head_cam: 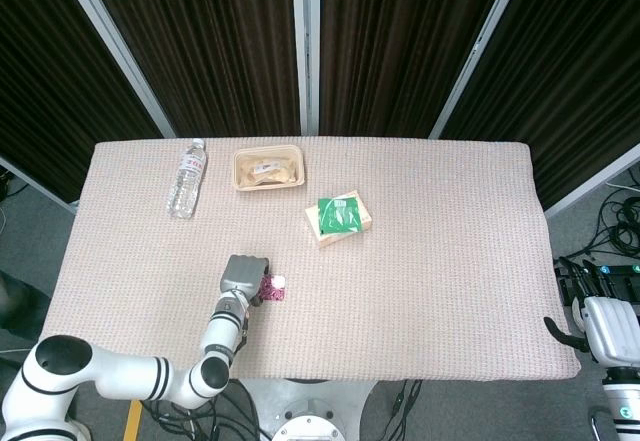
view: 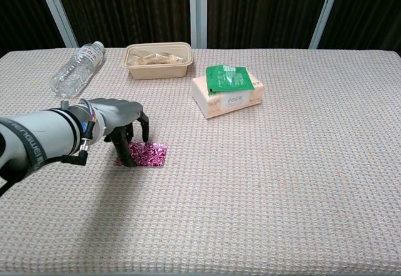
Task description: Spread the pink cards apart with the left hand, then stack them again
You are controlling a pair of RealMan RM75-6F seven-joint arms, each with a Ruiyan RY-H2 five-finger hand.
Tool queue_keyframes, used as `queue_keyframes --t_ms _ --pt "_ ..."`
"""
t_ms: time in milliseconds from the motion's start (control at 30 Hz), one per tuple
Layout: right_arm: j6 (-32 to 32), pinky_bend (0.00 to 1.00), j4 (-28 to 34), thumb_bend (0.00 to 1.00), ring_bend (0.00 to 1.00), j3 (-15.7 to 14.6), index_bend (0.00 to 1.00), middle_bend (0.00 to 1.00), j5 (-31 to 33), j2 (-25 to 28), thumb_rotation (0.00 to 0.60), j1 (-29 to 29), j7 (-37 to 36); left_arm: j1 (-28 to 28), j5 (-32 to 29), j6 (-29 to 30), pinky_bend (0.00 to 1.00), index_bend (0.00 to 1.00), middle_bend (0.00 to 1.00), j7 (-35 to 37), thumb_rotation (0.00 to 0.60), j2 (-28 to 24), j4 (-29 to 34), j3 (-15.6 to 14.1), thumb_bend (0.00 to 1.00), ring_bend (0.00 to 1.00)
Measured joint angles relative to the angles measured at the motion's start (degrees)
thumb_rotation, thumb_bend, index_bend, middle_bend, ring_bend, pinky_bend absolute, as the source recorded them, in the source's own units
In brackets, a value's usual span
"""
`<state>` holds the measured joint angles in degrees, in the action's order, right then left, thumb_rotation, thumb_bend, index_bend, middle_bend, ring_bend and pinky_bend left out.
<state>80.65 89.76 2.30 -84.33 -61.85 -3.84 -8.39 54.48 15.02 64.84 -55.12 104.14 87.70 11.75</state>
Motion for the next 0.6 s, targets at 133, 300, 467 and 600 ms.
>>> queue_keyframes --t_ms 133,300,467,600 --pt "0.1 0.1 0.0 0.16 0.0 0.0 0.0 0.13 0.0 0.0 0.58 0.0 -0.1 0.0 0.5 0.2 0.91 0.37 0.84 0.3 0.6 -0.4 0.5 0.0 0.24 0.85" --pt "0.5 0.1 0.0 0.16 0.0 0.2 0.0 0.13 0.1 0.3 0.583 0.1 -0.1 -0.8 4.1 1.7 0.9 0.32 0.84 2.2 0.6 -2.2 2.8 0.2 0.24 0.85" --pt "1.0 0.1 0.1 0.16 0.0 0.6 0.0 0.13 0.3 0.5 0.583 0.3 -0.4 -3.1 10.9 4.3 0.87 0.31 0.79 6.6 0.6 -7.8 7.3 0.5 0.24 0.79" --pt "1.4 0.1 0.0 0.16 0.0 0.9 0.0 0.13 0.3 0.6 0.585 0.3 -0.8 -6.2 17.3 6.6 0.75 0.31 0.71 11.8 0.6 -13.6 9.4 0.6 0.24 0.69"
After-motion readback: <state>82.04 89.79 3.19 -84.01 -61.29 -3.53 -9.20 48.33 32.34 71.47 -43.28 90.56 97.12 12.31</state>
